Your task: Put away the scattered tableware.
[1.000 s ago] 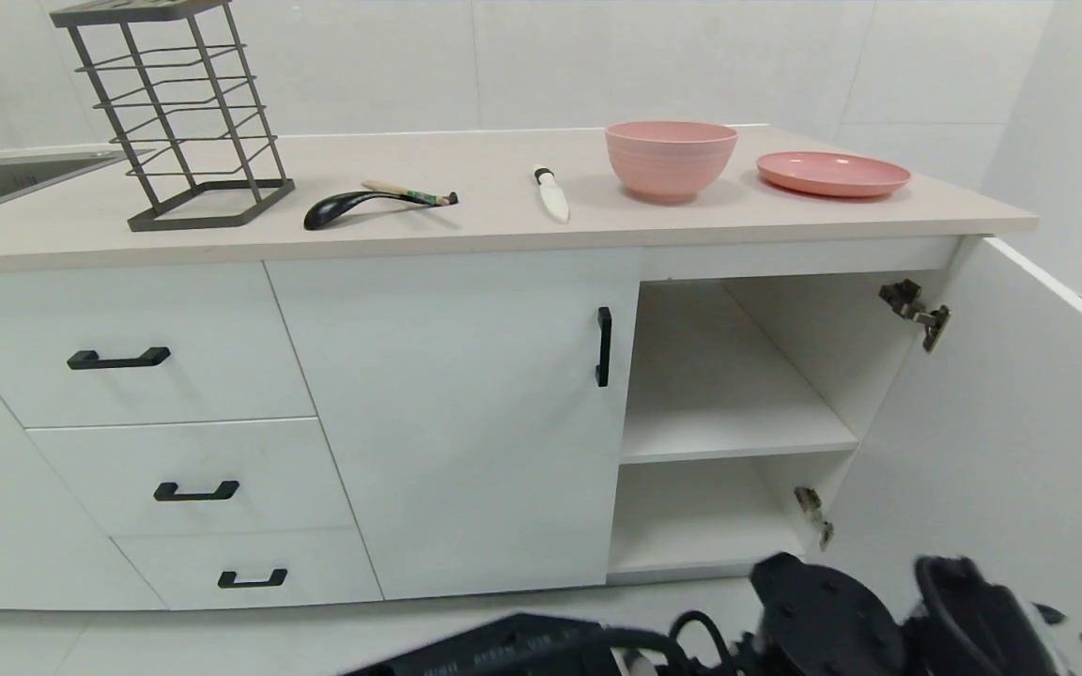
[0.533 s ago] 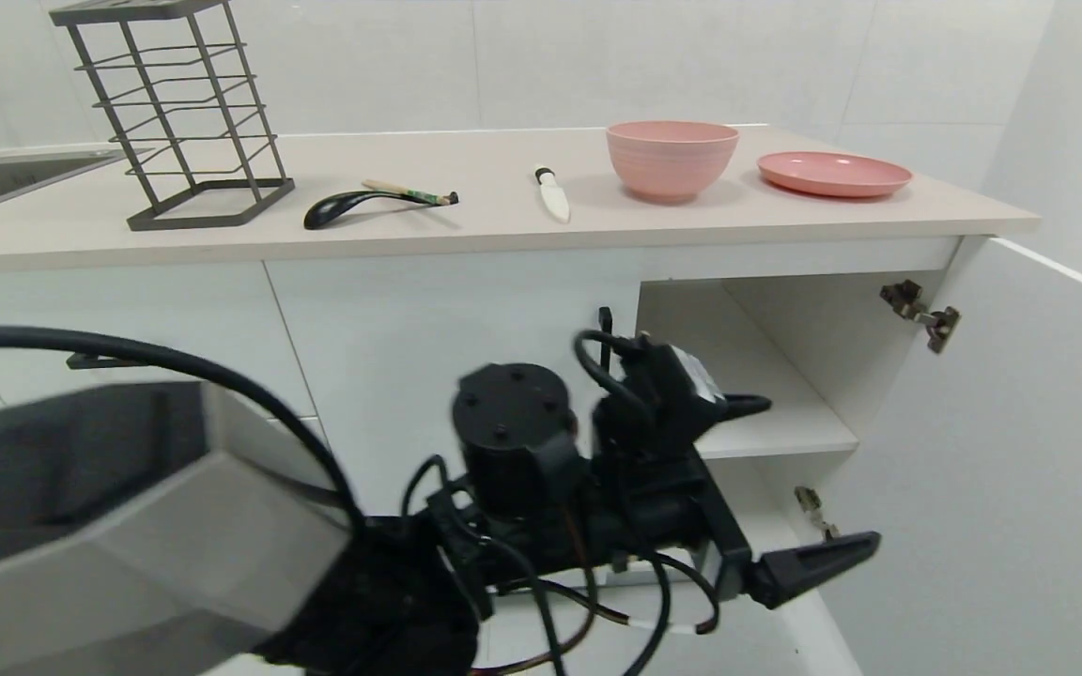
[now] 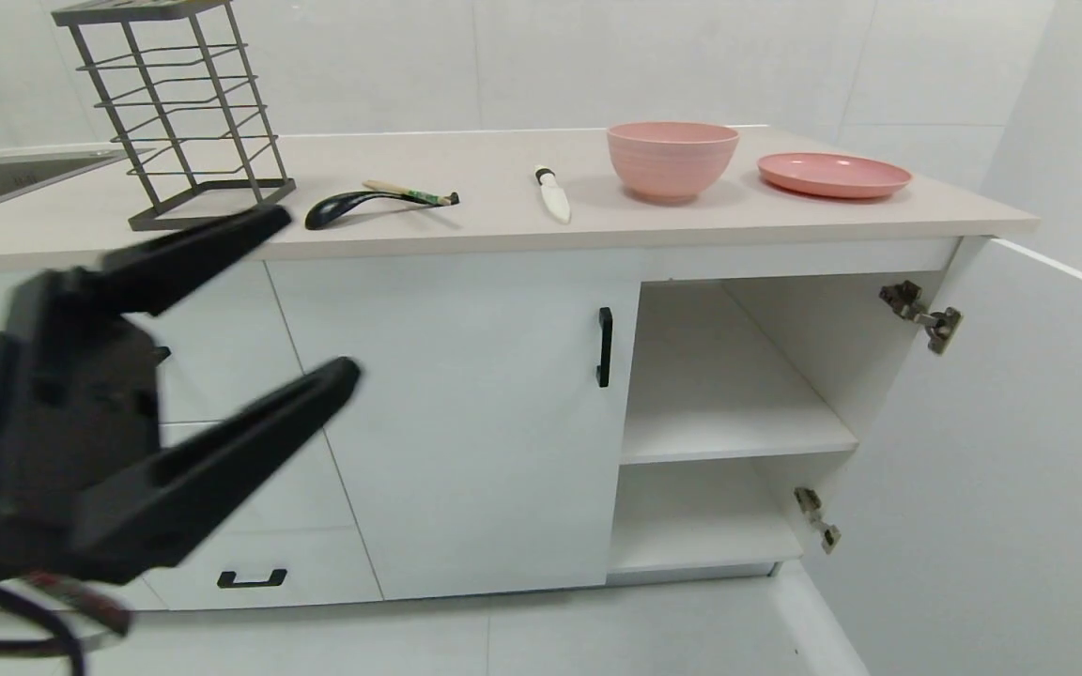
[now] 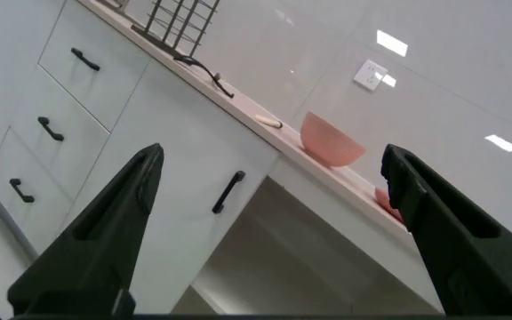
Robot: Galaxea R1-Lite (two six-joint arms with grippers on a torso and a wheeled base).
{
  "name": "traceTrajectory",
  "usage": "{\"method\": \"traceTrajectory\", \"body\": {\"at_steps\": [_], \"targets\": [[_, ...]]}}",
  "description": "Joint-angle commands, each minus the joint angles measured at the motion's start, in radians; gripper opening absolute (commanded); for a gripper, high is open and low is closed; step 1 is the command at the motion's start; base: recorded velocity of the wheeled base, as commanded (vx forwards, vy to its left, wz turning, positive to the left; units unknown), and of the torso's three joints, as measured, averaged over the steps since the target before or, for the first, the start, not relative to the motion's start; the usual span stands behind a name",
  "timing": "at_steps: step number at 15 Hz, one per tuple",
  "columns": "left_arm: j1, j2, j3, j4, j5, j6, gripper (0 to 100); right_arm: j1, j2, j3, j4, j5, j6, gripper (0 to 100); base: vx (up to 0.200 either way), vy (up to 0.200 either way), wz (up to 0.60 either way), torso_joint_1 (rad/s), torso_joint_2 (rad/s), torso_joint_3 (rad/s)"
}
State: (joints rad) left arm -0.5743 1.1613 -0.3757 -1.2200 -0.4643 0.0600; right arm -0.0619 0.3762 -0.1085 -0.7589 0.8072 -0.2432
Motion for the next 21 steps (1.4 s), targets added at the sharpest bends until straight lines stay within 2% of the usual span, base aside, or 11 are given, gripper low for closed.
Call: {"method": "traceTrajectory", "body": {"at_steps": [1, 5, 6, 9, 10, 11, 12, 14, 16, 19, 21], "targets": [[0.234, -0.44, 0.117, 0.131, 0.004, -0.005, 100, -0.006, -0.155, -0.039, 0.086, 0.001, -0.001, 100, 0.0, 0.0, 0.0, 0.0, 0.0, 0.0], [0.415, -0.799, 0.212, 0.461, 0.009, -0.014, 100, -0.012, -0.226, -0.014, 0.225, 0.001, -0.001, 100, 0.0, 0.0, 0.0, 0.0, 0.0, 0.0], [0.485, -0.887, 0.247, 0.557, 0.009, -0.017, 100, -0.012, -0.25, 0.012, 0.256, 0.001, -0.001, 100, 0.0, 0.0, 0.0, 0.0, 0.0, 0.0], [0.593, -1.04, 0.304, 0.781, 0.009, -0.049, 100, -0.009, -0.27, 0.062, 0.277, 0.0, -0.002, 100, 0.0, 0.0, 0.0, 0.0, 0.0, 0.0], [0.605, -1.065, 0.322, 0.821, 0.009, -0.048, 100, -0.009, -0.27, 0.067, 0.279, 0.0, -0.002, 100, 0.0, 0.0, 0.0, 0.0, 0.0, 0.0], [0.614, -1.094, 0.376, 0.889, 0.016, -0.022, 100, -0.009, -0.27, 0.093, 0.279, -0.002, -0.002, 100, 0.0, 0.0, 0.0, 0.0, 0.0, 0.0], [0.614, -1.092, 0.374, 0.924, 0.058, -0.017, 100, -0.009, -0.27, 0.109, 0.282, -0.002, -0.002, 100, 0.0, 0.0, 0.0, 0.0, 0.0, 0.0], [0.614, -1.092, 0.376, 1.051, 0.223, 0.017, 100, -0.009, -0.272, 0.109, 0.336, -0.065, 0.001, 100, 0.0, 0.0, 0.0, 0.0, 0.0, 0.0], [0.614, -1.092, 0.376, 1.195, 0.296, 0.046, 100, -0.009, -0.272, 0.109, 0.443, -0.166, 0.013, 100, 0.0, 0.0, 0.0, 0.0, 0.0, 0.0], [0.557, -1.126, 0.376, 1.215, 0.337, 0.015, 100, -0.009, -0.272, 0.109, 0.635, -0.358, 0.021, 100, 0.0, 0.0, 0.0, 0.0, 0.0, 0.0], [0.568, -1.158, 0.376, 1.215, 0.34, 0.007, 100, -0.01, -0.272, 0.109, 0.705, -0.365, 0.039, 100, 0.0, 0.0, 0.0, 0.0, 0.0, 0.0]]}}
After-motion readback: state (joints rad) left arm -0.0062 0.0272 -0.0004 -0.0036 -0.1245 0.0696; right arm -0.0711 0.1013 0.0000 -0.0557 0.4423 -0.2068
